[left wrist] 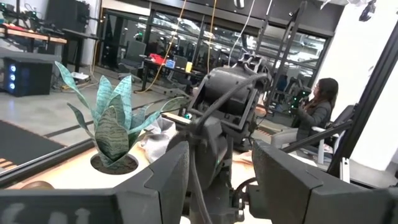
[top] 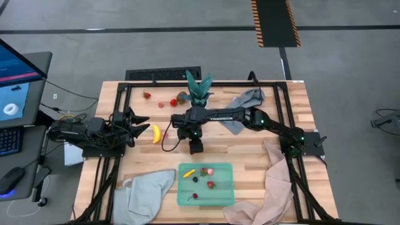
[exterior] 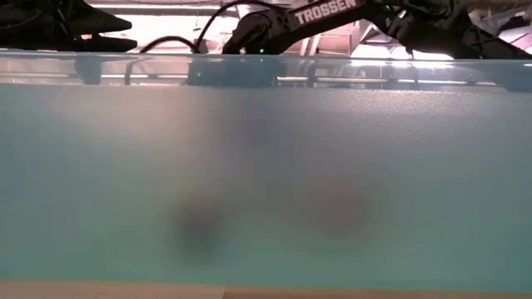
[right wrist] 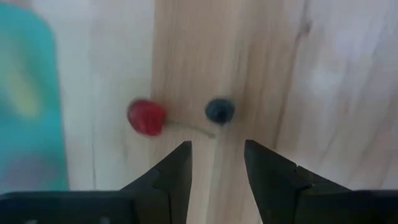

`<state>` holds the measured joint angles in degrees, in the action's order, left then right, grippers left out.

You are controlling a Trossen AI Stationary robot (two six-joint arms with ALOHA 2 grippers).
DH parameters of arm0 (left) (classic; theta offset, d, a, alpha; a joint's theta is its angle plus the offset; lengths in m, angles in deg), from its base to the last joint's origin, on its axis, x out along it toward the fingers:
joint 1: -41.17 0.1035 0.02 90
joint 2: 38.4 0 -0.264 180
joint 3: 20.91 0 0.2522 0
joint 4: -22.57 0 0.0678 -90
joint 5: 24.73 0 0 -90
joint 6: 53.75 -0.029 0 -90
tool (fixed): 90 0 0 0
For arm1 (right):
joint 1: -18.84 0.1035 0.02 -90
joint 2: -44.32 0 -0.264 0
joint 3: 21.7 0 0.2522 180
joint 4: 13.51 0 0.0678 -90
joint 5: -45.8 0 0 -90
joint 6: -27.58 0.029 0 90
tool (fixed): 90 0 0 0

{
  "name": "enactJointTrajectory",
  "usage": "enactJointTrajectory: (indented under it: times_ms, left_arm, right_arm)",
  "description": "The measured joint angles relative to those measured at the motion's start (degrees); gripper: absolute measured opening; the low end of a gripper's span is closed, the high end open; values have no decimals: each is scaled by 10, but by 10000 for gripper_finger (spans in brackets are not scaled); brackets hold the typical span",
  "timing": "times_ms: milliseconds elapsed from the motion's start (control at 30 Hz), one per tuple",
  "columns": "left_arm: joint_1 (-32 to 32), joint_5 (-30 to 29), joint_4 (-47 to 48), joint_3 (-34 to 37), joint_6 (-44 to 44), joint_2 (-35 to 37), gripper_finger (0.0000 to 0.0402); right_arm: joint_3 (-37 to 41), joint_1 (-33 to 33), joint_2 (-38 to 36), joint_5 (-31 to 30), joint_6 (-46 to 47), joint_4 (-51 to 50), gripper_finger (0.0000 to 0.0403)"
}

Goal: Pick and placing Produce into tupperware
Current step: Put the red cherry into the green bin

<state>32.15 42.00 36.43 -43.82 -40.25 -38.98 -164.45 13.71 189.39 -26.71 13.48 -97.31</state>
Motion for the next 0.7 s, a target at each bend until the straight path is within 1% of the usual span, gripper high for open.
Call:
enactJointTrajectory:
  times_ms: [167,700]
  left_arm:
    - [0,0,0,0,0,0,167]
    - [0,-1,0,0,0,0,167]
  right_arm:
    - [-1,0,1,32,0,2,165]
    - [-1,2,6,37,-5,14,131]
